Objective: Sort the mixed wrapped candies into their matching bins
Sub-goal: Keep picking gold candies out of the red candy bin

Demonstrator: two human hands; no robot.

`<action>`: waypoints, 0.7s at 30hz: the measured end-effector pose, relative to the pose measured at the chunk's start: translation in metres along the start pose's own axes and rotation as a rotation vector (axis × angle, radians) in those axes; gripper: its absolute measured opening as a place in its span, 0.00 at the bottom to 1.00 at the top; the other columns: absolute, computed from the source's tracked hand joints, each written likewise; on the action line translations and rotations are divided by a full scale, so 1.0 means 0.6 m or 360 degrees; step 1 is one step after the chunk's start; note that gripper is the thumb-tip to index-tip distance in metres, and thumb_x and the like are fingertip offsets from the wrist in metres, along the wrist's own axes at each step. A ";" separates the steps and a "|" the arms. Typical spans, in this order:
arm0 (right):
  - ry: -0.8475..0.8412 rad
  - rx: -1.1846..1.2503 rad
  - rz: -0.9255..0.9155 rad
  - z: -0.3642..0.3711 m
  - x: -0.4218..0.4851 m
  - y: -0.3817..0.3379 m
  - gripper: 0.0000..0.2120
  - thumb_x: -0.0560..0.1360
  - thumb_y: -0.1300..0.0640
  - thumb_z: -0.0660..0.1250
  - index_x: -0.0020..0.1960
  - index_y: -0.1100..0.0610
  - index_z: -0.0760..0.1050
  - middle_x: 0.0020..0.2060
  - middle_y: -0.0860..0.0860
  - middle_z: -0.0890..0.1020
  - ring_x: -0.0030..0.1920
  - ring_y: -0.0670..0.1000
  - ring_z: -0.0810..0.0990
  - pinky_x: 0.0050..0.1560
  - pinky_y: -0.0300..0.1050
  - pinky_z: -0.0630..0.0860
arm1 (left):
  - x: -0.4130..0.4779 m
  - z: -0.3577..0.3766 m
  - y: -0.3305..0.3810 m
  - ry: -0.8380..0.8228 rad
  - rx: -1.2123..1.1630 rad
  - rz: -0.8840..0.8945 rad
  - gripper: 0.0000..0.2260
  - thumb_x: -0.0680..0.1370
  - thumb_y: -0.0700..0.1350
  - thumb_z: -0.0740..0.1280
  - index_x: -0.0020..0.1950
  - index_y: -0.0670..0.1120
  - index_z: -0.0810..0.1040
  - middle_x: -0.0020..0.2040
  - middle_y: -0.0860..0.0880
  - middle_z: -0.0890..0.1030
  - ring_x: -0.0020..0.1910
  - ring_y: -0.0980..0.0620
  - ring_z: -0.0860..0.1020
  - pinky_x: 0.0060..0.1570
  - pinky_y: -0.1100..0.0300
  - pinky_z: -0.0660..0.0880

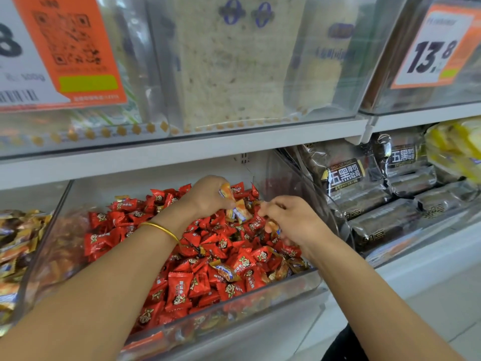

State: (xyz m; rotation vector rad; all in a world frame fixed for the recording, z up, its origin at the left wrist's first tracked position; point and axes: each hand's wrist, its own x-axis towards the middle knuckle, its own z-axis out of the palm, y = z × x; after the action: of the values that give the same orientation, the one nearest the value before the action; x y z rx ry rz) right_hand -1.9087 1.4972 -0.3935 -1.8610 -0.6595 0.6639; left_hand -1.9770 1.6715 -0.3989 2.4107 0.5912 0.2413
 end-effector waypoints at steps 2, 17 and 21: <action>-0.0051 0.0077 0.0062 0.002 -0.003 0.000 0.08 0.78 0.53 0.64 0.45 0.57 0.77 0.27 0.50 0.73 0.23 0.42 0.69 0.26 0.37 0.67 | -0.007 -0.011 0.003 0.0023 -0.0298 -0.0077 0.04 0.73 0.38 0.71 0.43 0.40 0.77 0.37 0.47 0.79 0.34 0.55 0.76 0.36 0.63 0.74; -0.0022 0.0543 0.0234 0.021 -0.003 -0.019 0.05 0.76 0.56 0.67 0.48 0.58 0.77 0.31 0.52 0.80 0.22 0.44 0.68 0.18 0.33 0.60 | -0.017 -0.017 0.047 -0.0097 -0.1379 -0.0391 0.06 0.79 0.44 0.63 0.50 0.41 0.73 0.49 0.40 0.80 0.44 0.48 0.82 0.42 0.61 0.81; -0.0148 0.0976 0.0464 -0.008 -0.023 -0.008 0.03 0.77 0.60 0.65 0.50 0.55 0.74 0.28 0.53 0.75 0.22 0.47 0.71 0.17 0.31 0.61 | 0.023 -0.003 0.038 -0.0022 -0.1035 -0.0287 0.10 0.80 0.35 0.59 0.60 0.39 0.74 0.50 0.42 0.80 0.41 0.52 0.80 0.39 0.66 0.78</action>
State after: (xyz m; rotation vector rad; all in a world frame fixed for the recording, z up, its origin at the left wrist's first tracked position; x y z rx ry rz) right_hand -1.9156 1.4858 -0.3856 -1.3624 -0.1986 1.0168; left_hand -1.9571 1.6630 -0.3828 1.7230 0.6062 0.2872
